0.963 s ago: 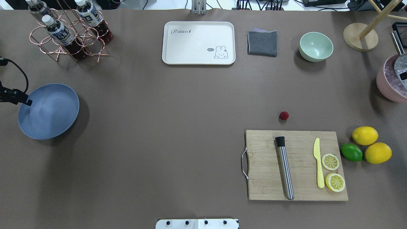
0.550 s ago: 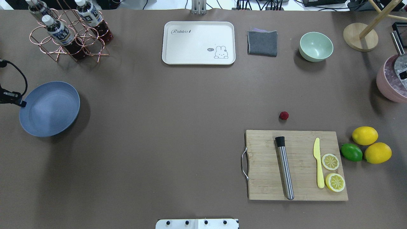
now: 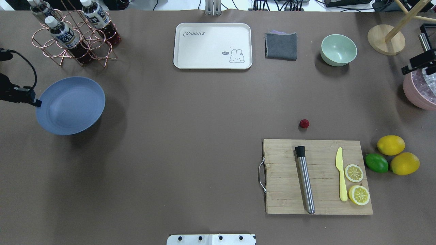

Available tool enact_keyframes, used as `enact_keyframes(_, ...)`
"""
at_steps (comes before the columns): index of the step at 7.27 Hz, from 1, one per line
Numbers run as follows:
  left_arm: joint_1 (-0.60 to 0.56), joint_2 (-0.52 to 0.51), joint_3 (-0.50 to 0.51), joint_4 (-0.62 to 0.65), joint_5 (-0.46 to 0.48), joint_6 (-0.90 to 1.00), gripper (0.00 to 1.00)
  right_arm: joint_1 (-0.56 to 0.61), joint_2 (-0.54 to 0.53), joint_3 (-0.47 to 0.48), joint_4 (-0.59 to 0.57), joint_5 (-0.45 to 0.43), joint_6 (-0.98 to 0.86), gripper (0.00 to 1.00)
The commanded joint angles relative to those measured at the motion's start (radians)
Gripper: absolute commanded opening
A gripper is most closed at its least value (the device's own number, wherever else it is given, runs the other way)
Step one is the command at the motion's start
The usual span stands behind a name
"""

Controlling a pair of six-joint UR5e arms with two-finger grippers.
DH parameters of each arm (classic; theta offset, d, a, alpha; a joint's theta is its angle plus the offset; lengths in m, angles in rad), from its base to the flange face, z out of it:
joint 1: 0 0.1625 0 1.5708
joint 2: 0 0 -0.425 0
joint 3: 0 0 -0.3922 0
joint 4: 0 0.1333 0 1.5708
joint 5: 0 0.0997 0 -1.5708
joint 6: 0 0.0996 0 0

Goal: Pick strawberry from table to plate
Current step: 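Push the blue plate inward with the left gripper while the right approaches the strawberry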

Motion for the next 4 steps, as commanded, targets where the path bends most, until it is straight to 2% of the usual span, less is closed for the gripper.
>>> enact_keyframes(1,0.093,-0.054,-0.119,0.003,0.015,-0.276,0.0,-0.129,0.048,0.049,0.004,-0.024,0.164,0.98)
enact_keyframes(2,0.154,-0.101,-0.158,0.003,0.089,-0.4,0.0,-0.201,0.071,0.056,0.005,-0.088,0.226,0.98)
enact_keyframes(4,0.344,-0.178,-0.189,0.01,0.283,-0.577,0.0,-0.307,0.109,0.056,0.005,-0.144,0.315,0.96)
